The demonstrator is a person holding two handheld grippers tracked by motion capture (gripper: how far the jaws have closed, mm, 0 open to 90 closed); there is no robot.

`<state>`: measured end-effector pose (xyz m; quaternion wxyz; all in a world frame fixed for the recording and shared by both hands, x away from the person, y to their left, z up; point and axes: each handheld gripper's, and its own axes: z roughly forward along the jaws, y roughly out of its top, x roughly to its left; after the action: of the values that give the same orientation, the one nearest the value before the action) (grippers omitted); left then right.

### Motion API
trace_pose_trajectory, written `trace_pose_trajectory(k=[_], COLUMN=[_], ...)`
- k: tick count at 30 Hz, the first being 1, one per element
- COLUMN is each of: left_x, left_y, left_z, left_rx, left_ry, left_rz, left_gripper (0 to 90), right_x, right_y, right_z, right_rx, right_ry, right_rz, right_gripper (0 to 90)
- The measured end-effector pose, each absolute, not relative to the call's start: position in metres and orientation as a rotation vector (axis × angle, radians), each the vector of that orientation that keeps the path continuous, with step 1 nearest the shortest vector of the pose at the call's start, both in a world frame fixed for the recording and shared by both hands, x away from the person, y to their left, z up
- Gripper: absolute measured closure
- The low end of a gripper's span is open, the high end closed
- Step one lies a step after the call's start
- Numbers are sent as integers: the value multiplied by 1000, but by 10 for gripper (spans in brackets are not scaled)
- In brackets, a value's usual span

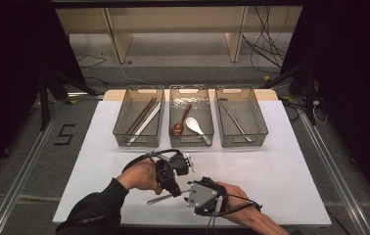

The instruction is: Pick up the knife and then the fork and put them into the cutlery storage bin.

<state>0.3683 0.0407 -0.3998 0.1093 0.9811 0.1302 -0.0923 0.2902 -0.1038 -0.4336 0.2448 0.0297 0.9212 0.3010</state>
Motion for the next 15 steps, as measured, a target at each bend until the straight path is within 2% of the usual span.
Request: trace_pose_trajectory(k=[12,15], left_x=[363,361], left_y=[37,36], left_z=[-399,-399], left_rx=[2892,2888], left_ry=[340,336], left_rz=[-308,-320], left_gripper=[834,834], right_x=[287,287], right_y=[-99,-98], right_z=[-441,-441], right_rx=[9,-15], right_ry=[2511,2517], right_rz=[783,778], right_gripper=[696,756])
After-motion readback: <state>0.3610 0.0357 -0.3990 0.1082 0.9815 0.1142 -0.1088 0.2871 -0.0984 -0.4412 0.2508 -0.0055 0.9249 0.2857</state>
